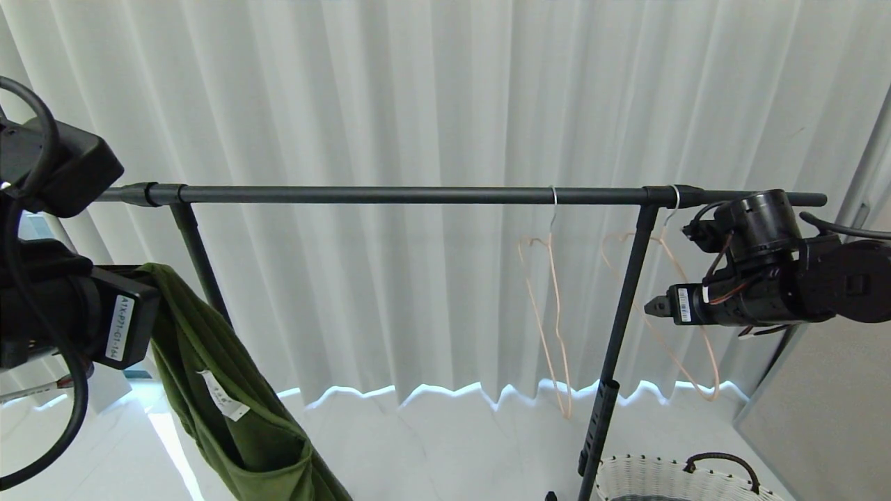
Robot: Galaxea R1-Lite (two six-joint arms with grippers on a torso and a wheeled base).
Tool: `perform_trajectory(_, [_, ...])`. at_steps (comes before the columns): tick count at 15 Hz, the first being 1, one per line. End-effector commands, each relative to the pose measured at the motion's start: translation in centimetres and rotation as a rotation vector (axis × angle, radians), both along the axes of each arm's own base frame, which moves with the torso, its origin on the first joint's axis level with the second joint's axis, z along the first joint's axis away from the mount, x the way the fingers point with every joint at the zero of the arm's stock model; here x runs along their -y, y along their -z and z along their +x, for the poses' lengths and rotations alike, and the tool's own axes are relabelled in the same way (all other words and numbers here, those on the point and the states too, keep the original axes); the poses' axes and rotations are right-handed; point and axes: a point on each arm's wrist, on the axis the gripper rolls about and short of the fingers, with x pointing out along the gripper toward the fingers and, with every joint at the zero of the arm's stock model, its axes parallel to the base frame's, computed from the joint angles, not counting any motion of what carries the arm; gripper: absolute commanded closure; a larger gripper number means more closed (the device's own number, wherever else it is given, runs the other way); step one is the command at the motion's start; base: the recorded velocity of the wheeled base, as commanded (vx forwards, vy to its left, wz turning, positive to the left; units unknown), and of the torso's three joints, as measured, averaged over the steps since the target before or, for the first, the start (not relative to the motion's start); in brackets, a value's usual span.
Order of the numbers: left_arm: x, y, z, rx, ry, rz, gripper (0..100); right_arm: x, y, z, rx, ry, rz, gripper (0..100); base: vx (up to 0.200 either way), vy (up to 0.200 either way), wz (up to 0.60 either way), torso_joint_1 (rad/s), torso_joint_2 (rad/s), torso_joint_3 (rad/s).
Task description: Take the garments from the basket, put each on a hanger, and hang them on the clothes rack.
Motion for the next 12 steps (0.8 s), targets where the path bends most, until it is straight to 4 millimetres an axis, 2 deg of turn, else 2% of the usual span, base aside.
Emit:
perform_trajectory(1, [-0.06,-0.06,-0.13,0.004,0.000,-0.002,100,-0.08,0.26,0.18,-0.008,0.001,-0.002,0,0.000,0.000,0.00,0.000,0.00,0.000])
perform_trajectory(2, [-0.04,-0.03,-0.09,0.002,0.000,-0.001,100,-0.09,0.31,0.20,-0.010,0.002,-0.001,100,0.000,0.000,0.00,0.000,0.00,0.000])
perform_trajectory(12, [0.04,-0.06,0.07,0.027,0.001,-0.012,100,-0.06,-0.15,0.11,0.005,0.008,0.011,100,0.000,0.000,0.00,0.000,0.00,0.000])
